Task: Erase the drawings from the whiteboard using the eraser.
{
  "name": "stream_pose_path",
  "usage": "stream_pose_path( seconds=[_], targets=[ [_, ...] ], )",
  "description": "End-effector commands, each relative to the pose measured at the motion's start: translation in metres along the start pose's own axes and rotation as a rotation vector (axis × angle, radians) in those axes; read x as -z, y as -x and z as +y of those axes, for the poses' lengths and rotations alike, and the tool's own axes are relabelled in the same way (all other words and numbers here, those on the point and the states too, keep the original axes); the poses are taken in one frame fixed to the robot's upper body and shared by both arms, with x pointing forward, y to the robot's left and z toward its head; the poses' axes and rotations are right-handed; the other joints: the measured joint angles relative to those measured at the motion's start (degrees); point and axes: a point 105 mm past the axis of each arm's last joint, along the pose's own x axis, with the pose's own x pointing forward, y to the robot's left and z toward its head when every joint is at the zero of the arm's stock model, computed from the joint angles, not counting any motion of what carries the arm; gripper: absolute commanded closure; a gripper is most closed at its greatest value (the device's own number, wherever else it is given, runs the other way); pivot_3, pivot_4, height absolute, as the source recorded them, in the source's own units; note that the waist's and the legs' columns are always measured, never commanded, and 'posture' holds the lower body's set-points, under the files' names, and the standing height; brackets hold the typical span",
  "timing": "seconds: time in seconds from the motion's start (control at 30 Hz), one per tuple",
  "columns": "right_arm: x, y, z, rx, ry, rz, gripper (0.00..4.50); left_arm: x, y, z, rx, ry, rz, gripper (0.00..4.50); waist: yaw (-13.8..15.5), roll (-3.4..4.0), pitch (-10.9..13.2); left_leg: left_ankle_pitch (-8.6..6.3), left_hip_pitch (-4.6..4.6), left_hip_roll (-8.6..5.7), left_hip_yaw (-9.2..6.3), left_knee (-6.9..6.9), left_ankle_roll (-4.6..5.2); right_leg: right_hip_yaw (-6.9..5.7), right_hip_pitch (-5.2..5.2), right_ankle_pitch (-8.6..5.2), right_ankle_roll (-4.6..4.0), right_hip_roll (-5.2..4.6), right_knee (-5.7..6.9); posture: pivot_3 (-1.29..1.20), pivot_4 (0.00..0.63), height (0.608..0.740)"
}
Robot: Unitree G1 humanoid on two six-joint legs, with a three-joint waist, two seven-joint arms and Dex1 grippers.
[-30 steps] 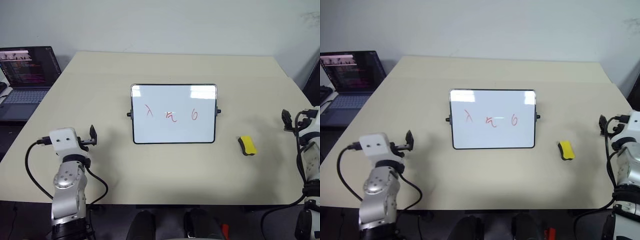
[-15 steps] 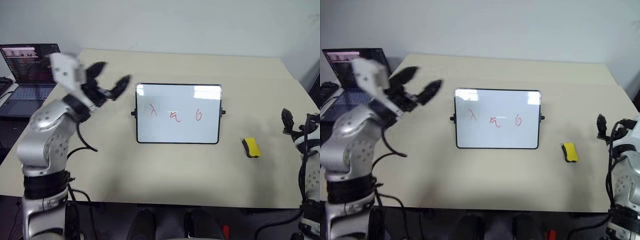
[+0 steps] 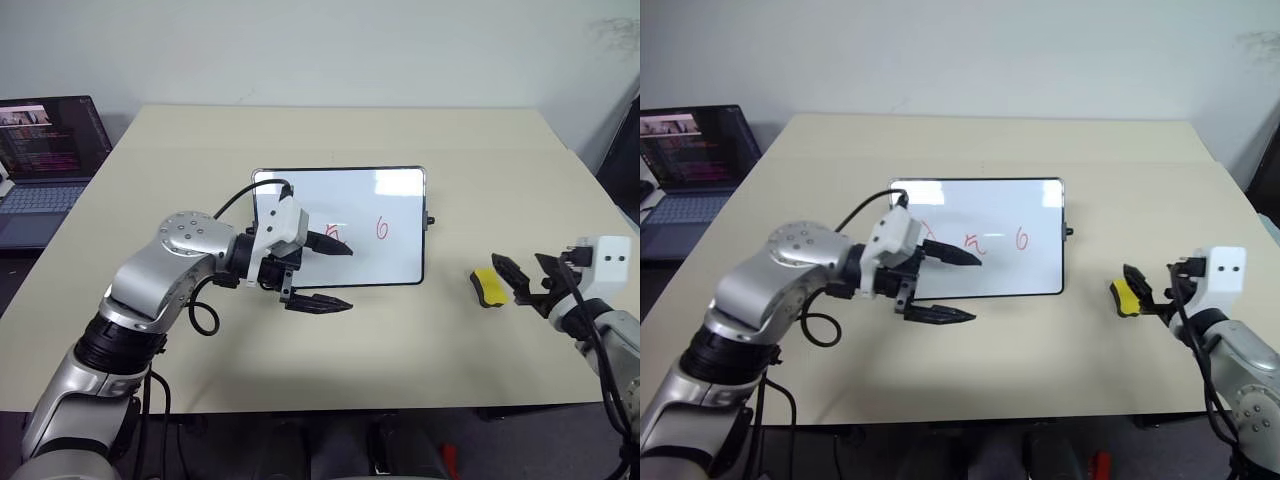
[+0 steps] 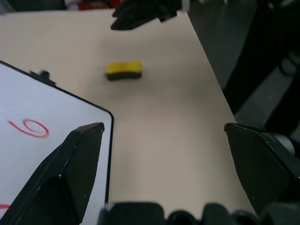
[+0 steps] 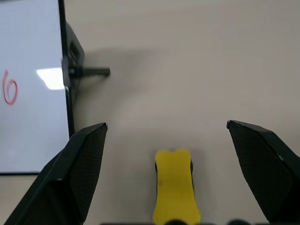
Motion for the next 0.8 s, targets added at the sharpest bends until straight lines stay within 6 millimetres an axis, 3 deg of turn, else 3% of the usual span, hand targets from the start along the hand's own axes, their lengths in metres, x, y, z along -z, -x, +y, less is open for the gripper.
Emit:
stream_pose_path(
  seconds=[0.03,0.2,0.8],
  targets=[
    [0.005,-0.006,0.007,0.027,0.050,0.024,0.03,-0.002,-0.004,-0.001,0.019,-0.089,0.025,0.00,0.0,0.00,0.0,0.00,-0.02,0.00,-0.01,0.00,0.00,-0.01,0.00,0.00,0.00,0.00,-0.03,0.00,0.150,0.740],
    [0.008,-0.015,0.012,0.039,0.089,0.033,0.03,0.001,-0.008,-0.007,0.055,-0.106,0.030,0.00,0.0,0.00,0.0,-0.01,-0.16,0.01,-0.05,0.00,0.01,-0.02,-0.09,0.00,0.00,0.00,-0.06,0.00,0.150,0.740],
    [0.023,-0.038,-0.005,0.052,0.084,0.069,0.03,-0.004,-0.018,-0.008,0.078,-0.132,0.010,0.00,0.0,-0.01,0.0,0.00,-0.16,0.00,-0.08,0.01,0.01,-0.09,-0.09,-0.01,0.00,0.00,-0.04,0.00,0.150,0.740]
  ],
)
